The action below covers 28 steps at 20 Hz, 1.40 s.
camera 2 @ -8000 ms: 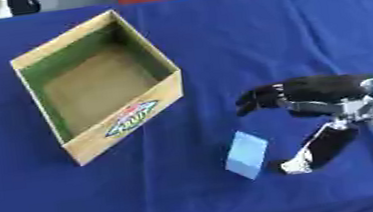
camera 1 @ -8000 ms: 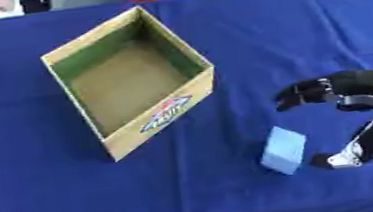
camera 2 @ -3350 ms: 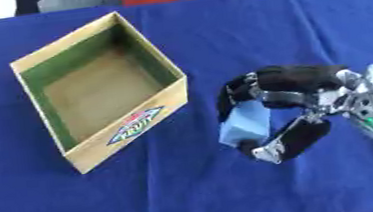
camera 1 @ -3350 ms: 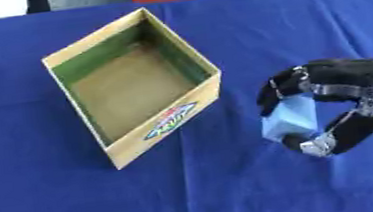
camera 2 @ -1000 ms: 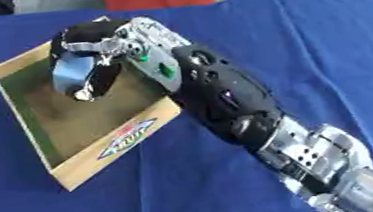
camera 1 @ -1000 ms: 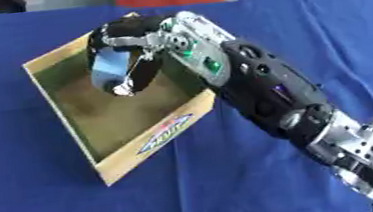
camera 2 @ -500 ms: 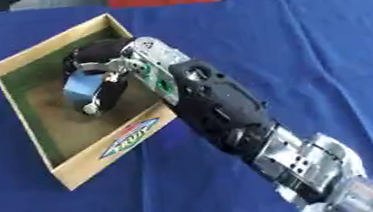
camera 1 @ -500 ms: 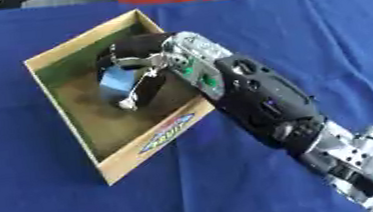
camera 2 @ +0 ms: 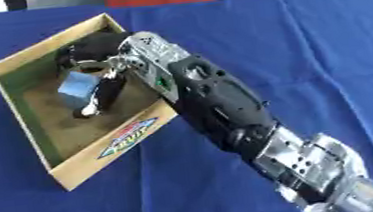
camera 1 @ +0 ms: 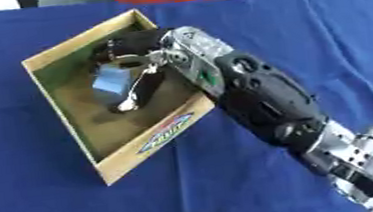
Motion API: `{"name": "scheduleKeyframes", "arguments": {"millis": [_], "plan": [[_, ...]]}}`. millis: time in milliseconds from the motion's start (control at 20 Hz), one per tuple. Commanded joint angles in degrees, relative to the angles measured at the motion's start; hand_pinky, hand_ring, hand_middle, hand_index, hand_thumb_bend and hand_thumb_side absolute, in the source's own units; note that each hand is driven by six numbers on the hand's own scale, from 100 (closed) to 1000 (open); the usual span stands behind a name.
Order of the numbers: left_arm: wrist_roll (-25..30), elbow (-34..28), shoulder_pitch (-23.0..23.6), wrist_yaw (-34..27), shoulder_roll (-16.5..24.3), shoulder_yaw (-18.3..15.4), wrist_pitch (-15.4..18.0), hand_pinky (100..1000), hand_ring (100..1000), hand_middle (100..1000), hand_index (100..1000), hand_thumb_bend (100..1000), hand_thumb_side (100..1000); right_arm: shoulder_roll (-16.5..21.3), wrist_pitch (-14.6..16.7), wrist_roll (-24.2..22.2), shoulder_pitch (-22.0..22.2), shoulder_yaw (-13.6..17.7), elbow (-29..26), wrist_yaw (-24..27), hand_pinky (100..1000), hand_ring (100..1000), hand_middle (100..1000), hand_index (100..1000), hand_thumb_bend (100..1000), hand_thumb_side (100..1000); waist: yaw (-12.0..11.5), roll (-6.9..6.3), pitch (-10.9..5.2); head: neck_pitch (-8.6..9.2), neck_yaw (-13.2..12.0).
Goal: Pick up objects on the table and place them in the box.
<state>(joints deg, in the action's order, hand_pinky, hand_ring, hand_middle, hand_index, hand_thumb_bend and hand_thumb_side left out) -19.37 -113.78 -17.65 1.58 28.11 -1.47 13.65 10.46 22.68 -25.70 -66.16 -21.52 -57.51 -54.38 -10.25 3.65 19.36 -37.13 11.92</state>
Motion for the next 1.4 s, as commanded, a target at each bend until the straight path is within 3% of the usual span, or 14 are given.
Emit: {"name": "scheduleKeyframes", "arguments": {"millis": [50, 350, 600, 700, 1050, 1250, 1400], "plan": [[-0.1, -0.8, -0.2, -0.1, 0.7, -0.3, -0.2, 793, 806, 694, 797, 356, 1000, 1.4, -0.9, 0.2, -1.5, 0.7, -2.7, 1.1, 847, 957, 921, 914, 357, 579, 0.1, -0.64, -1.5, -0.2, -0.2], [-0.2, -0.8, 0.1, 0.0, 0.9, -0.5, -0.2, 793, 805, 694, 797, 354, 1000, 4.2, -2.8, -0.6, -1.4, 0.8, -9.4, 6.8, 819, 924, 895, 896, 239, 560, 0.8, -0.86, -2.03, -0.51, -0.9], [-0.6, -0.8, 0.8, 0.3, 1.1, -0.8, -0.4, 793, 805, 694, 796, 355, 1000, 10.9, -5.4, -2.0, 0.0, -0.1, -22.0, 14.0, 807, 893, 869, 875, 105, 607, 1.8, -1.13, -2.56, -0.65, -2.1], [-0.7, -0.8, 0.9, 0.4, 1.2, -0.9, -0.4, 792, 802, 693, 796, 355, 1000, 13.9, -7.1, -2.2, 1.1, 0.1, -27.9, 17.1, 803, 884, 861, 865, 100, 607, 2.2, -1.36, -2.73, -0.68, -2.6], [-1.9, -0.8, 1.5, 1.0, 1.4, -1.5, -0.3, 789, 801, 697, 797, 356, 1000, 24.6, -15.2, 1.8, 7.6, 4.9, -46.4, 25.7, 792, 857, 832, 826, 100, 659, 3.6, -2.61, -3.11, -0.48, -4.9], [-2.9, -0.8, 1.9, 2.0, 1.4, -2.0, -0.4, 784, 802, 704, 799, 353, 1000, 30.3, -19.7, 6.7, 13.6, 8.7, -53.8, 29.0, 791, 849, 828, 819, 100, 727, 4.3, -3.57, -2.85, 0.22, -6.6], [-4.0, -0.8, 2.1, 2.8, 1.2, -2.4, -0.5, 783, 802, 709, 801, 354, 1000, 33.2, -20.6, 10.4, 18.3, 11.4, -56.7, 31.7, 803, 852, 832, 820, 100, 793, 4.7, -4.3, -2.64, 0.47, -7.7]]}}
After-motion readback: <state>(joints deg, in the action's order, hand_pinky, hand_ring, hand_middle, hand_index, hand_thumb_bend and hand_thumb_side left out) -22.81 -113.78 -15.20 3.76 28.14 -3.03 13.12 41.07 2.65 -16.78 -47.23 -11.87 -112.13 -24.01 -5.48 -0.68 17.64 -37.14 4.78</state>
